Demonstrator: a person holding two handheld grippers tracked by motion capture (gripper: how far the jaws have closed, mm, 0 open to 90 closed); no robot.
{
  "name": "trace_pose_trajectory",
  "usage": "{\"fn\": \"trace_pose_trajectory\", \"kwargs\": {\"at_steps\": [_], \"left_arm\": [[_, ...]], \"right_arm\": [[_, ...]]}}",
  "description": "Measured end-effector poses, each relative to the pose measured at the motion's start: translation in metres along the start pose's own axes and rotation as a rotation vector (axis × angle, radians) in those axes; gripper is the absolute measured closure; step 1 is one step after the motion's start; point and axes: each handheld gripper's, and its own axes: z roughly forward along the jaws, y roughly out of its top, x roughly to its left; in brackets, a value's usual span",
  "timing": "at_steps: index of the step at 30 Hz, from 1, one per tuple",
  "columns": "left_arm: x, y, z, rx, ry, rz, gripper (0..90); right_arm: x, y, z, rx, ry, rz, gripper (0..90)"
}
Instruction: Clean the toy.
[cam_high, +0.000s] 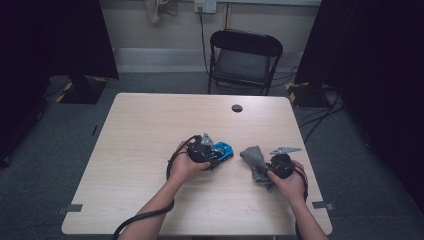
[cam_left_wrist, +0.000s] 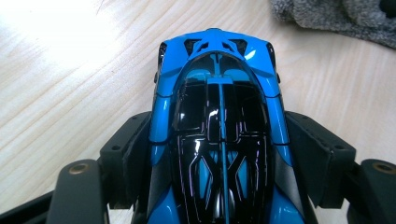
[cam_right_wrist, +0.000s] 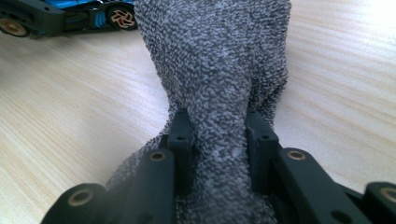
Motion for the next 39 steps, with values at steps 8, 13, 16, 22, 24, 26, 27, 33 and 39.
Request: {"fn": "trace_pose_trajectory", "kwargs": {"at_steps": [8, 13, 16, 22, 24, 26, 27, 33, 39], "left_arm": [[-0.0014, -0.0025, 0.0035, -0.006, -0.003, 0.000, 27.7], [-0.0014, -0.0048, 0.0027, -0.011, -0.005, -0.004, 27.6], [-0.0014, -0.0058, 0.0016, -0.008, -0.006, -0.002, 27.6], [-0.0017, -0.0059, 0.0003, 0.001, -0.004, -0.004, 27.5], [-0.0013, -0.0062, -0.0001, 0.002, -0.005, -0.004, 27.5], [-0.0010, -0.0061, -0.0005, 0.006, -0.007, -0.004, 27.4], [-0.0009, -0.0063, -0.0006, 0.007, -0.007, 0.000, 27.4], [-0.0009, -0.0063, -0.0006, 0.008, -0.007, 0.000, 27.2], [-0.0005, -0.0067, -0.0008, 0.007, -0.012, -0.002, 26.9]], "right_arm": [[0.0000, -0.0006, 0.0000, -0.003, 0.000, 0.001, 69.0], [0.0000, -0.0005, 0.0002, -0.002, 0.000, 0.002, 69.0], [0.0001, -0.0006, 0.0002, -0.002, 0.000, 0.003, 69.0], [-0.0001, -0.0004, 0.0003, -0.001, 0.001, 0.006, 69.0], [-0.0002, -0.0005, 0.0004, -0.001, 0.001, 0.006, 69.0], [-0.0006, -0.0006, 0.0004, -0.001, 0.003, 0.008, 69.0], [-0.0006, -0.0006, 0.0004, -0.002, 0.004, 0.008, 69.0], [-0.0006, -0.0009, 0.0004, -0.002, 0.005, 0.009, 69.0], [-0.0009, -0.0011, 0.0004, -0.004, 0.006, 0.009, 69.0]]}}
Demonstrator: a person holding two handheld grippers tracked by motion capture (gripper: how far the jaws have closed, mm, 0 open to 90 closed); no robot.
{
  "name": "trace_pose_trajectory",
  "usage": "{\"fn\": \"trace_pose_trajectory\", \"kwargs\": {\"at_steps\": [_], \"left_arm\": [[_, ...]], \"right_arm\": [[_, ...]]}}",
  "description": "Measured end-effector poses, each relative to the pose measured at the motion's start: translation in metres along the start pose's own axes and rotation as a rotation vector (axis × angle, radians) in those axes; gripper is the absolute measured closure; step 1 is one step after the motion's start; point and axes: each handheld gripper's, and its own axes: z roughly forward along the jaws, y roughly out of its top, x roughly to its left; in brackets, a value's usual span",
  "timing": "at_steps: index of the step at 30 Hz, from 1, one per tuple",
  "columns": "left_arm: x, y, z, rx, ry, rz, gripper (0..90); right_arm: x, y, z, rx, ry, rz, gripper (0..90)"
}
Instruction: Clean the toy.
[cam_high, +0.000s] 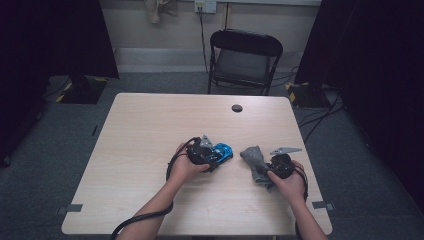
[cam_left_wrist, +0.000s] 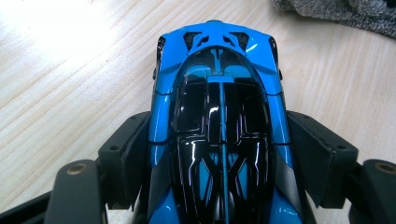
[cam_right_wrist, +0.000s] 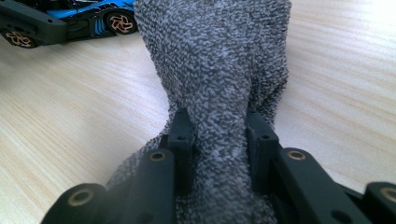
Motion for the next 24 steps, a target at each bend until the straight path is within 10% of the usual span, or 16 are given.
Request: {"fn": "trace_pose_trajectory", "kwargs": {"at_steps": [24], "left_arm": [[0.001, 0.003, -0.032, -0.014, -0.007, -0.027, 18.2]], "right_arm": [[0.000, 0.000, 0.000, 0.002, -0.001, 0.014, 69.1]]}}
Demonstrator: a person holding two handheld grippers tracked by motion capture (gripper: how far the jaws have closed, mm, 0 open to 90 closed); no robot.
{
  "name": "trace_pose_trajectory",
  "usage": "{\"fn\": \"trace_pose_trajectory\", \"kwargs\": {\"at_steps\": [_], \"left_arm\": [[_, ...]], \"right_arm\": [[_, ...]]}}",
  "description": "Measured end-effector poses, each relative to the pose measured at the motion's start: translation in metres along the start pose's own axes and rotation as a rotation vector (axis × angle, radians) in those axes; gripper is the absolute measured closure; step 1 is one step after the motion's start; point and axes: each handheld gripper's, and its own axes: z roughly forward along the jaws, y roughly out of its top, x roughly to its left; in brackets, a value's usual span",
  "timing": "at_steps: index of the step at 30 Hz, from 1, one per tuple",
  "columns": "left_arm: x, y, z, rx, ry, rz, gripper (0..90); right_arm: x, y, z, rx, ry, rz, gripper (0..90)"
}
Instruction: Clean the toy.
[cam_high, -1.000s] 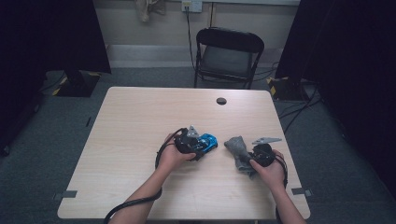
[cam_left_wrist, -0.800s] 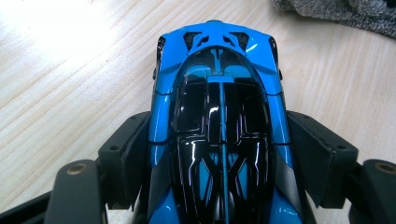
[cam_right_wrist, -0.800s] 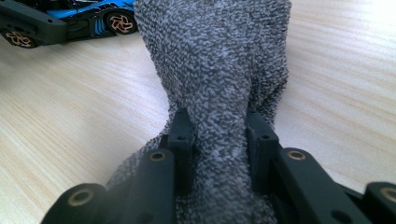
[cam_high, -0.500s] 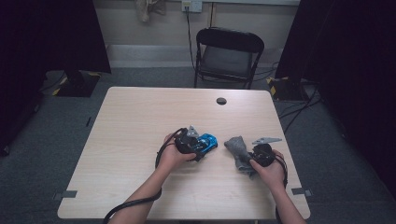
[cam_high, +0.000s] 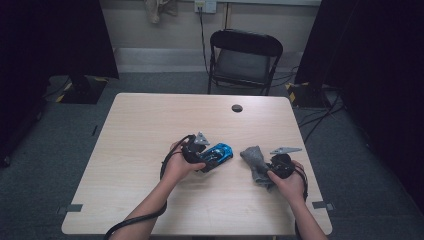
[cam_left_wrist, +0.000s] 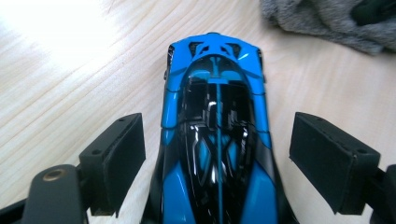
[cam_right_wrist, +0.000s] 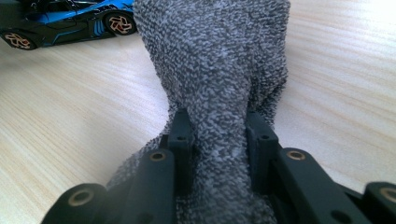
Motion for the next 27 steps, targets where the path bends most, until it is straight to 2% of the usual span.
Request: {"fn": "trace_pose_trajectory", "kwargs": {"at_steps": [4, 6, 7, 8, 10, 12, 13, 14, 18, 22, 26, 27], "left_arm": [[0.001, -0.006, -0.012, -0.006, -0.009, 0.000, 18.5], [0.004, -0.015, -0.025, -0.005, -0.002, 0.005, 19.1], [0.004, -0.015, -0.025, -0.005, -0.002, 0.005, 19.0], [0.008, -0.022, -0.034, -0.003, 0.002, 0.000, 19.0], [0.009, -0.026, -0.038, -0.004, 0.007, -0.007, 19.0], [0.014, -0.040, -0.048, -0.003, 0.013, -0.018, 18.9], [0.014, -0.040, -0.048, -0.003, 0.013, -0.018, 18.9], [0.015, -0.049, -0.055, -0.003, 0.011, -0.016, 18.8], [0.015, -0.062, -0.063, -0.005, 0.007, -0.013, 18.8], [0.016, -0.083, -0.075, -0.017, 0.011, -0.038, 18.8], [0.016, -0.095, -0.082, -0.013, 0.027, -0.043, 19.0], [0.017, -0.102, -0.086, -0.017, 0.031, -0.058, 18.6]], "right_arm": [[0.000, 0.000, 0.000, 0.000, 0.001, 0.005, 69.1], [0.001, 0.001, 0.000, 0.004, -0.003, 0.002, 69.3], [0.001, 0.001, 0.000, 0.007, -0.005, -0.003, 69.4], [0.002, 0.002, 0.000, 0.010, -0.008, -0.005, 69.5], [0.002, 0.003, 0.000, 0.014, -0.013, -0.012, 69.5], [0.004, 0.004, 0.000, 0.015, -0.017, -0.016, 69.5], [0.004, 0.004, 0.000, 0.013, -0.020, -0.018, 69.6], [0.005, 0.004, 0.000, 0.012, -0.021, -0.019, 69.6], [0.004, 0.005, 0.000, 0.014, -0.019, -0.013, 69.7], [0.005, 0.009, -0.002, -0.002, -0.018, -0.019, 69.8], [0.006, 0.015, -0.006, -0.004, -0.010, -0.020, 69.8], [0.007, 0.019, -0.008, -0.012, -0.004, -0.023, 69.8]]}}
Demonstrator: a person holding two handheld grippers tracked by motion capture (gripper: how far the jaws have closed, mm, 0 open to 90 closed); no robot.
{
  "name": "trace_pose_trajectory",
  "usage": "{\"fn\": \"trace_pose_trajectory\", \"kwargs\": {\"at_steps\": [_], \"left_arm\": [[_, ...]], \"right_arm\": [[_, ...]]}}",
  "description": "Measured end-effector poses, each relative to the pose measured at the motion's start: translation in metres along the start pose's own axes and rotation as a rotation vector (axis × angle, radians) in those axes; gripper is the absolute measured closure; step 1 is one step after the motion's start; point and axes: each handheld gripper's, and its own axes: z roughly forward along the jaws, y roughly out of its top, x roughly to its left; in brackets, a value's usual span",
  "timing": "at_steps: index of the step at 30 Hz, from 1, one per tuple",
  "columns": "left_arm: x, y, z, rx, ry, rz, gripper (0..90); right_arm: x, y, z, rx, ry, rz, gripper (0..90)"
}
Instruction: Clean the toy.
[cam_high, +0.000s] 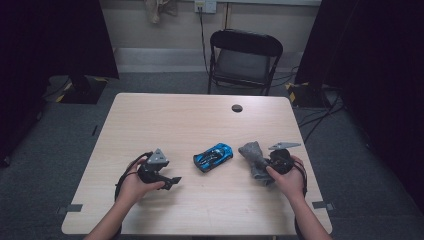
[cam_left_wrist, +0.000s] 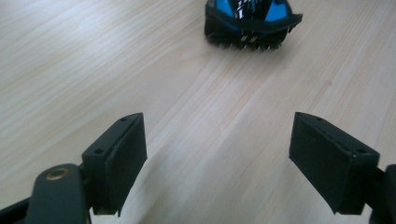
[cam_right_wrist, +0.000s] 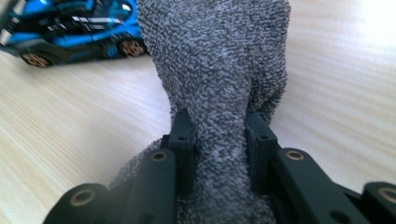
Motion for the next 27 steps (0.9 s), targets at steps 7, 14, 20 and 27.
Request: {"fn": "trace_pose_trajectory", "kwargs": {"at_steps": [7, 14, 20, 27], "left_arm": [[0.004, -0.016, -0.012, 0.016, 0.016, 0.001, 18.1], [0.006, -0.031, -0.016, 0.030, 0.024, 0.046, 18.1], [0.006, -0.038, -0.018, 0.031, 0.025, 0.071, 17.6], [0.009, -0.042, -0.020, 0.022, 0.007, 0.057, 15.5]], "right_arm": [[0.011, 0.015, -0.001, 0.008, 0.014, -0.036, 69.7], [0.035, 0.035, 0.007, 0.014, 0.058, -0.077, 69.7], [0.055, 0.055, 0.010, 0.001, 0.095, -0.090, 69.7], [0.089, 0.083, 0.011, -0.006, 0.141, -0.155, 69.6]]}}
